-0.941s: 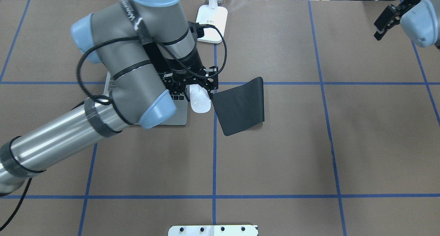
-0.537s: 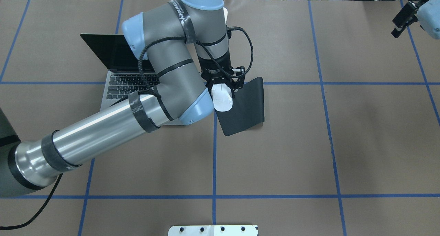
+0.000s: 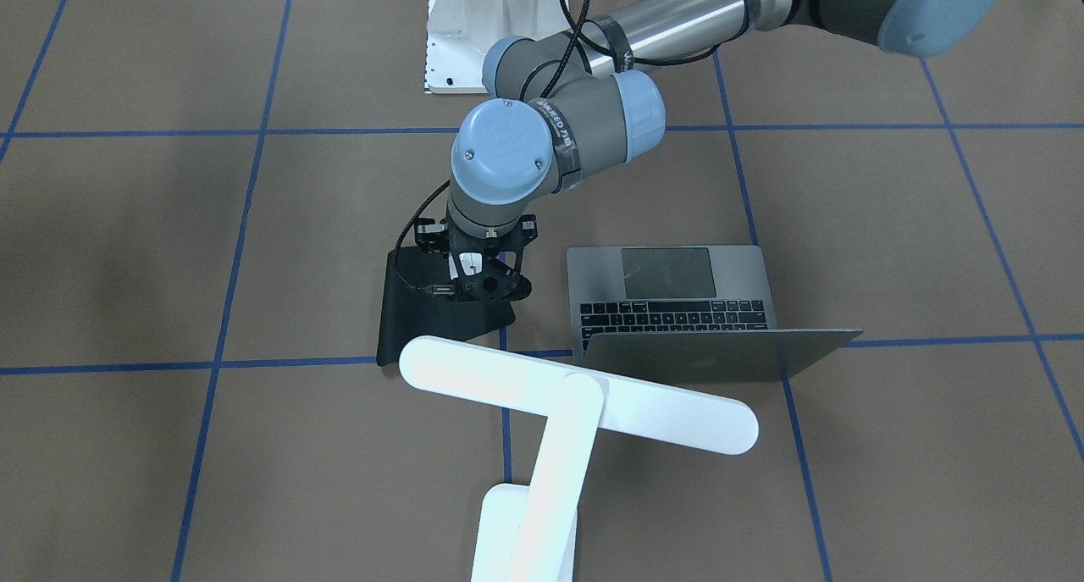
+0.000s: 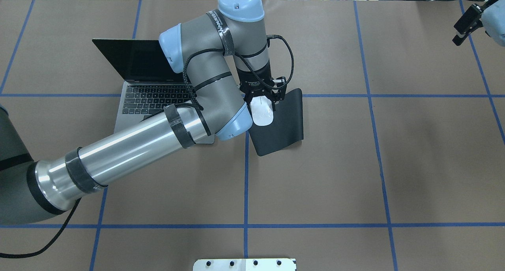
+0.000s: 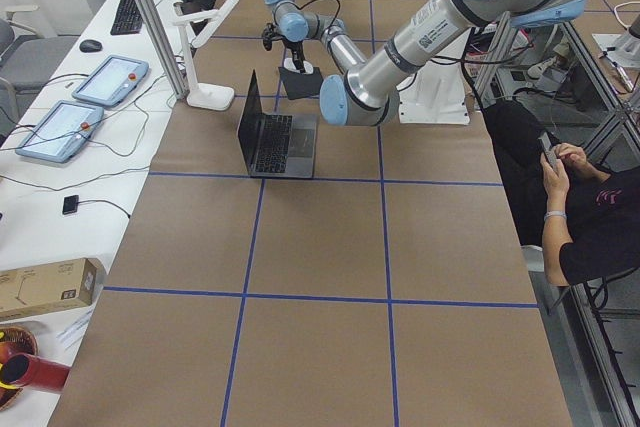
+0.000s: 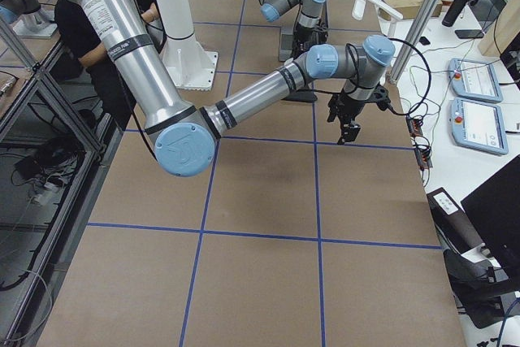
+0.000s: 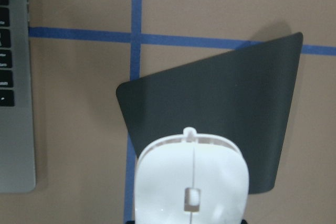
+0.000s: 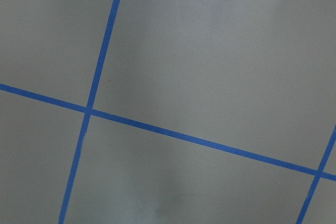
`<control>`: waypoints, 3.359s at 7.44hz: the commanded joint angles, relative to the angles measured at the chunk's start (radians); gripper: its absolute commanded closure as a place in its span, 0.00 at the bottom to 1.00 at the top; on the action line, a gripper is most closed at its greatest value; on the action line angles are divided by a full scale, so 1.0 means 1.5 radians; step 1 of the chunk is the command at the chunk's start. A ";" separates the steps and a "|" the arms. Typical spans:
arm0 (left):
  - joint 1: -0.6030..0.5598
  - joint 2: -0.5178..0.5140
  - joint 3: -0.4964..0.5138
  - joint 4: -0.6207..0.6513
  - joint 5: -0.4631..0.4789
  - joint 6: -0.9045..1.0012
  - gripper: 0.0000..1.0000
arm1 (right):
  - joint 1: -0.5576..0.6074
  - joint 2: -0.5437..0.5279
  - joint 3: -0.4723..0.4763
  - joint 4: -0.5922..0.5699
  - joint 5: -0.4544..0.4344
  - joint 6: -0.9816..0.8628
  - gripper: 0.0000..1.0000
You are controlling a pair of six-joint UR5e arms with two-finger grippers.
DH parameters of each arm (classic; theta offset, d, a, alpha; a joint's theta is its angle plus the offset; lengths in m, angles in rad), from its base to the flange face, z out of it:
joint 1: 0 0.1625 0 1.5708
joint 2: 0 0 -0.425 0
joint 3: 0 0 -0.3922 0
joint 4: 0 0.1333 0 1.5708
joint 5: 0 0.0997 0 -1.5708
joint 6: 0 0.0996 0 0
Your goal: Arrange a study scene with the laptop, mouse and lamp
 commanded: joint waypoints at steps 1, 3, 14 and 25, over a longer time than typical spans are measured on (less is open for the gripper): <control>0.007 -0.008 0.024 -0.025 0.002 -0.033 0.42 | -0.001 -0.001 0.000 0.000 0.000 -0.002 0.00; 0.030 -0.008 0.047 -0.074 0.041 -0.074 0.42 | -0.001 -0.001 0.000 0.000 0.000 -0.002 0.00; 0.028 0.044 -0.061 -0.061 0.041 -0.068 0.05 | 0.007 -0.019 0.072 -0.006 -0.001 0.003 0.00; -0.574 0.541 -0.418 0.345 -0.024 0.942 0.00 | 0.180 -0.273 0.048 0.218 -0.002 -0.002 0.00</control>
